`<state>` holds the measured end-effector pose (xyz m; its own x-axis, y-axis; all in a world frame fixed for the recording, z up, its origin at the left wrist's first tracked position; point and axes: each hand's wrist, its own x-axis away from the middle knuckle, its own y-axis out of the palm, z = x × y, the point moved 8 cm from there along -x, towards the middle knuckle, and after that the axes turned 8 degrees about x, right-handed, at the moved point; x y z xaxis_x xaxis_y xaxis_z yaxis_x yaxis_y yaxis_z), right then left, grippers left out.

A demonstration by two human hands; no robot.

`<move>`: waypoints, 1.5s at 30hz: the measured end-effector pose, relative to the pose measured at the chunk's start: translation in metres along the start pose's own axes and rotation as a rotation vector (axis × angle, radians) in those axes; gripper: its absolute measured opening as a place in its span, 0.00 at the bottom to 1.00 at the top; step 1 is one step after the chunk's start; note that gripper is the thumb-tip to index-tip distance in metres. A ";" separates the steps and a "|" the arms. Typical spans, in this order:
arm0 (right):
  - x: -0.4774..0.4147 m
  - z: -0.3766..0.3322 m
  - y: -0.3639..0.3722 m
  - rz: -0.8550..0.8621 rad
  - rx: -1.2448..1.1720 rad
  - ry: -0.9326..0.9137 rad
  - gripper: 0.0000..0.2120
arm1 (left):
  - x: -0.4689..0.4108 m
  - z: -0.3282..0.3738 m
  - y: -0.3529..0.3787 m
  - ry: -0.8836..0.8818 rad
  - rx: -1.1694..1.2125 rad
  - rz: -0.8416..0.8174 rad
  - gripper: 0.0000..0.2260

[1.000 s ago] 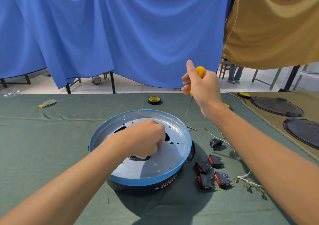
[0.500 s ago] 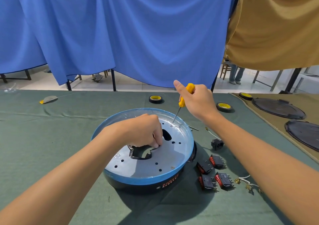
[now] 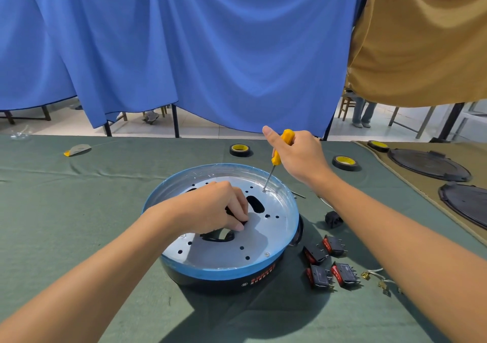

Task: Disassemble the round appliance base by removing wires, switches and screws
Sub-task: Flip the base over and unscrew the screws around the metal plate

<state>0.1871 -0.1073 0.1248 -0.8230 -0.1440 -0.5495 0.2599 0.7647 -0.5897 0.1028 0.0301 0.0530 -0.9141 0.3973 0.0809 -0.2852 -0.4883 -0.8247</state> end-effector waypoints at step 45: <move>-0.028 -0.034 0.017 -0.783 0.601 0.089 0.16 | -0.049 -0.007 -0.001 -0.055 -0.309 0.013 0.34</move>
<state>0.1975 -0.0692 0.1502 -0.9005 -0.4059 0.1557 -0.1811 0.0247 -0.9832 0.1496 0.0164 0.0456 -0.9336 0.3461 0.0926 -0.1801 -0.2299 -0.9564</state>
